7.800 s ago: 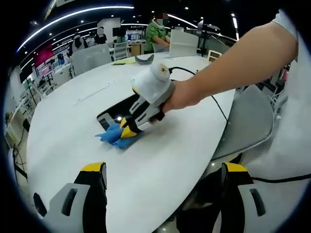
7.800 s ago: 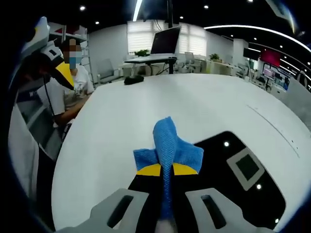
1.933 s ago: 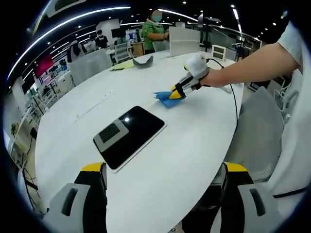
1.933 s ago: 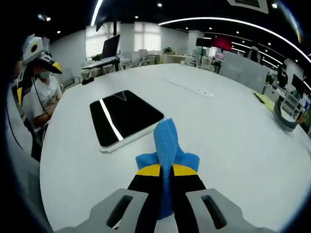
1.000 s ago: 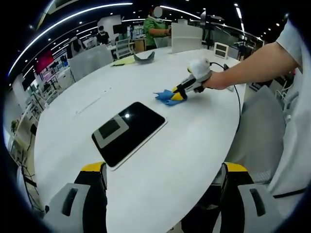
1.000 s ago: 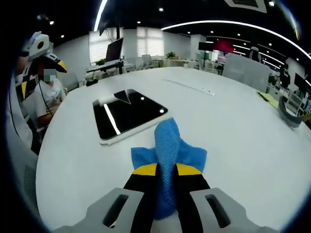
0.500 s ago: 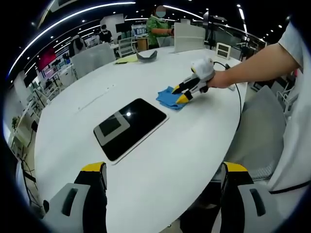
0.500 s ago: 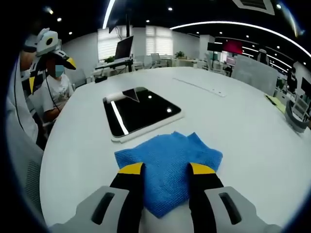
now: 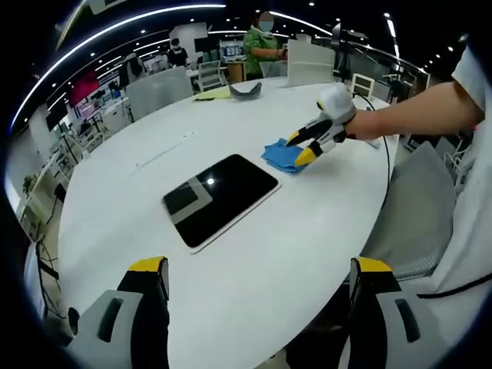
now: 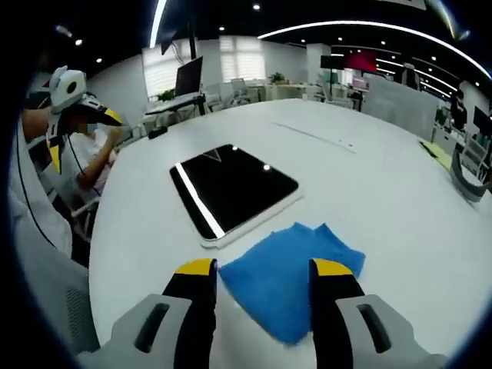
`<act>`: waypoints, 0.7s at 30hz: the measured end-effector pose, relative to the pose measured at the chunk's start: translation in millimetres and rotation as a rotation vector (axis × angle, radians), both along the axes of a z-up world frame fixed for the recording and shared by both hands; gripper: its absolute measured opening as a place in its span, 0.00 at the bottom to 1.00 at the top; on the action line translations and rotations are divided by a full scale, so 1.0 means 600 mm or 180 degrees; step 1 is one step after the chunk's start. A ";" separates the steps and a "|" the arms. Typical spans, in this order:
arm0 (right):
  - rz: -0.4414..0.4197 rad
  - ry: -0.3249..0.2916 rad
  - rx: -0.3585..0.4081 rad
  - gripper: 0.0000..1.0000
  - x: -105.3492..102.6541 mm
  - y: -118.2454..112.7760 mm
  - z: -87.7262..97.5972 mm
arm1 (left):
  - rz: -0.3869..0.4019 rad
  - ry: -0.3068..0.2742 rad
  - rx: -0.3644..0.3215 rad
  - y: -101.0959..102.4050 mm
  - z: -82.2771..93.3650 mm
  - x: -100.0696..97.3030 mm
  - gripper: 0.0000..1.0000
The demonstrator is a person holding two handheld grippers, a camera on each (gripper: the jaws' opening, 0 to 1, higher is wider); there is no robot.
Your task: Wipe the mirror surface with the cleaning cloth until all visible marks leave the cleaned area.
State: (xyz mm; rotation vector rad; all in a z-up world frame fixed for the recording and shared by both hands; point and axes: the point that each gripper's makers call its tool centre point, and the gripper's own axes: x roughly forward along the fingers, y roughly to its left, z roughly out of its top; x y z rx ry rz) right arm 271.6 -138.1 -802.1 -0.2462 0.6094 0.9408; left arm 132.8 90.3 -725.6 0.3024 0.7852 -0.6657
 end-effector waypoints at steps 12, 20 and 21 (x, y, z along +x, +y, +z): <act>-0.0246 0.0008 0.0122 0.92 -0.118 0.069 0.103 | -0.0038 -0.0107 -0.0136 0.050 0.022 0.005 0.99; -0.0312 0.0007 0.0127 1.00 -0.186 0.104 0.135 | -0.0083 -0.0165 -0.0192 0.081 0.029 0.002 0.99; -0.0351 0.0035 0.0203 1.00 -0.191 0.111 0.144 | -0.0078 -0.0176 -0.0188 0.085 0.030 0.002 0.99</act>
